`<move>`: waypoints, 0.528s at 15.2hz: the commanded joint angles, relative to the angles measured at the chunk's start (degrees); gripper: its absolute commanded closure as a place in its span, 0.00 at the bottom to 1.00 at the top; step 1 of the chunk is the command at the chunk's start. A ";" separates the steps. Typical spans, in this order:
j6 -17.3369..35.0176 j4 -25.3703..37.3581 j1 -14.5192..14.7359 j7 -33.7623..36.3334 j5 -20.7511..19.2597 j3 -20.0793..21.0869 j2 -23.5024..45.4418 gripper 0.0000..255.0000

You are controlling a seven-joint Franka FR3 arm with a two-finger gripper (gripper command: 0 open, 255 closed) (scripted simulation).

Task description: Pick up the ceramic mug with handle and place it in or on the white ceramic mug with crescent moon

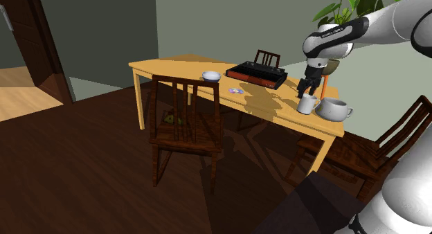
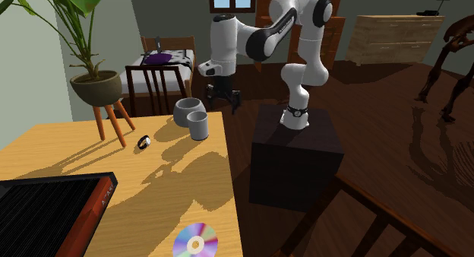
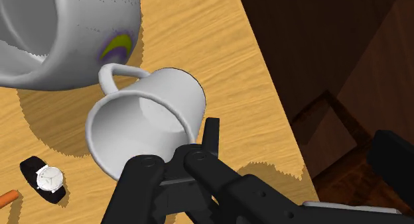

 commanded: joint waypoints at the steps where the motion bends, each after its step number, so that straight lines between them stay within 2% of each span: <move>1: 0.22 3.94 -1.26 -2.10 1.97 -0.92 4.35 0.00; 5: -0.19 11.34 -4.19 -5.34 5.53 -1.77 11.83 0.00; 8: 1.88 9.93 -4.37 -5.59 5.91 -1.64 12.56 0.00</move>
